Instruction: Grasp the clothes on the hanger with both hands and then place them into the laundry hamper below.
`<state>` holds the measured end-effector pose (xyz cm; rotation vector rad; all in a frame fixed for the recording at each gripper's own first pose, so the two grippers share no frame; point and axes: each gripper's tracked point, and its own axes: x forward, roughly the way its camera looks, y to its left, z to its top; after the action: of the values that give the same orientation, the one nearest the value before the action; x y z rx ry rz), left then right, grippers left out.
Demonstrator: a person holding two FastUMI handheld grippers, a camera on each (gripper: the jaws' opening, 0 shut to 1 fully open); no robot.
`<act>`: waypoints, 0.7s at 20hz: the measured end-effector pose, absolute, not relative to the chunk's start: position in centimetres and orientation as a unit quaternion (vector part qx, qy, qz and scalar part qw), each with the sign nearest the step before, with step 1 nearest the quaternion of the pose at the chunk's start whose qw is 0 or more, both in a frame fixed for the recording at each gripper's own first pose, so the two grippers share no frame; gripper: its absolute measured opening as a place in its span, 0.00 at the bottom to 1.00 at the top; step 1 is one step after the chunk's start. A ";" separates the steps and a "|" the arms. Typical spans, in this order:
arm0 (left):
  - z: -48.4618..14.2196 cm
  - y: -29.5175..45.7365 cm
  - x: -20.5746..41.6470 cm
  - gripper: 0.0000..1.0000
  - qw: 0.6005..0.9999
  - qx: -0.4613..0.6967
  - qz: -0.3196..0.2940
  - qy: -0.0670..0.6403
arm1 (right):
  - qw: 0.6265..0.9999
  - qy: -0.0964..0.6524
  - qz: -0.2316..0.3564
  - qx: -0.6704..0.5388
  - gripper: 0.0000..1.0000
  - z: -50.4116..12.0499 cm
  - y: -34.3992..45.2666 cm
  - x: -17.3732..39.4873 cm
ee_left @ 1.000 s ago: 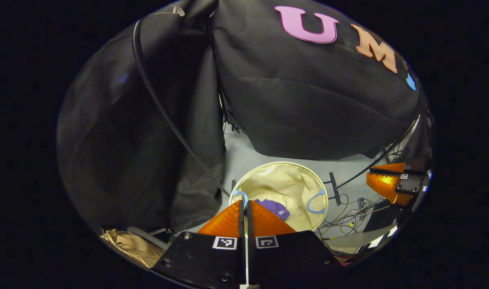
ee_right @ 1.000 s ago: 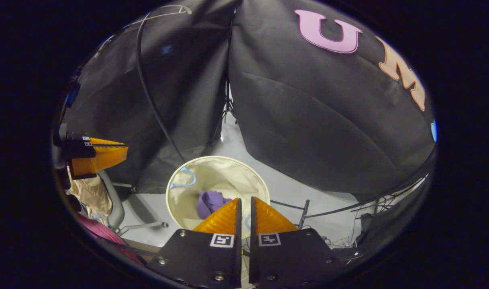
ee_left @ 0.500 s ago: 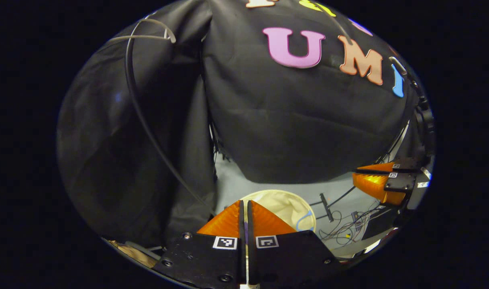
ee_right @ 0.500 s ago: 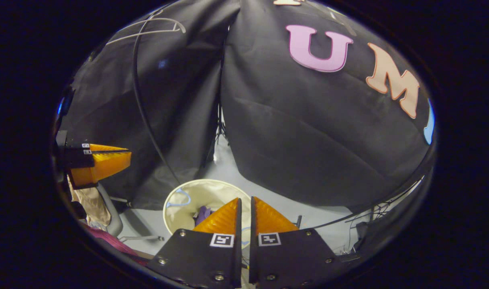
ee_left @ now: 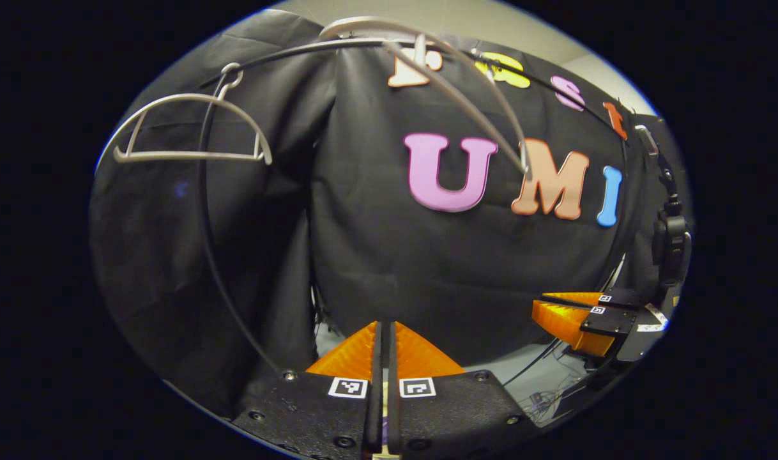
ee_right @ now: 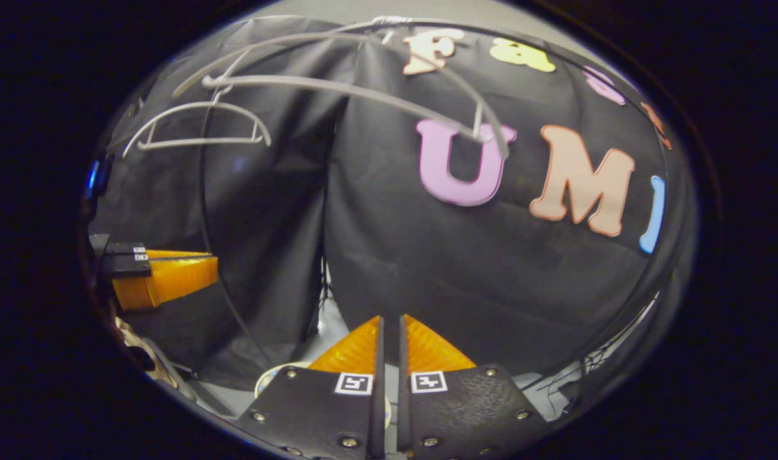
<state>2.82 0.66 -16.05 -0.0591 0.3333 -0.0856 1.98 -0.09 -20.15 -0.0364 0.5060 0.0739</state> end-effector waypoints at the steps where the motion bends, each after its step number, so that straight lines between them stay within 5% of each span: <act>1: -14.6 0.1 3.4 0.03 0.987 -0.031 -0.049 0.151 | 0.972 0.232 0.030 -0.015 0.08 -18.5 -0.5 2.8; 9: -5.1 -4.3 4.2 0.00 0.995 0.013 -0.093 0.040 | 0.993 0.114 -0.007 -0.006 0.05 -7.5 -3.3 4.3; 13: -2.5 -5.9 4.3 0.13 0.993 0.007 -0.116 0.016 | 0.997 0.081 -0.016 0.010 0.05 -4.4 -3.7 3.8; 14: -2.0 -6.3 4.3 0.26 0.993 0.002 -0.120 0.010 | 0.997 0.072 -0.017 0.009 0.17 -3.7 -4.1 4.0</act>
<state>4.26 -6.28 -2.01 0.0038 0.0192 -0.2413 4.04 -4.07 -3.74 0.0175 0.1447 -0.0348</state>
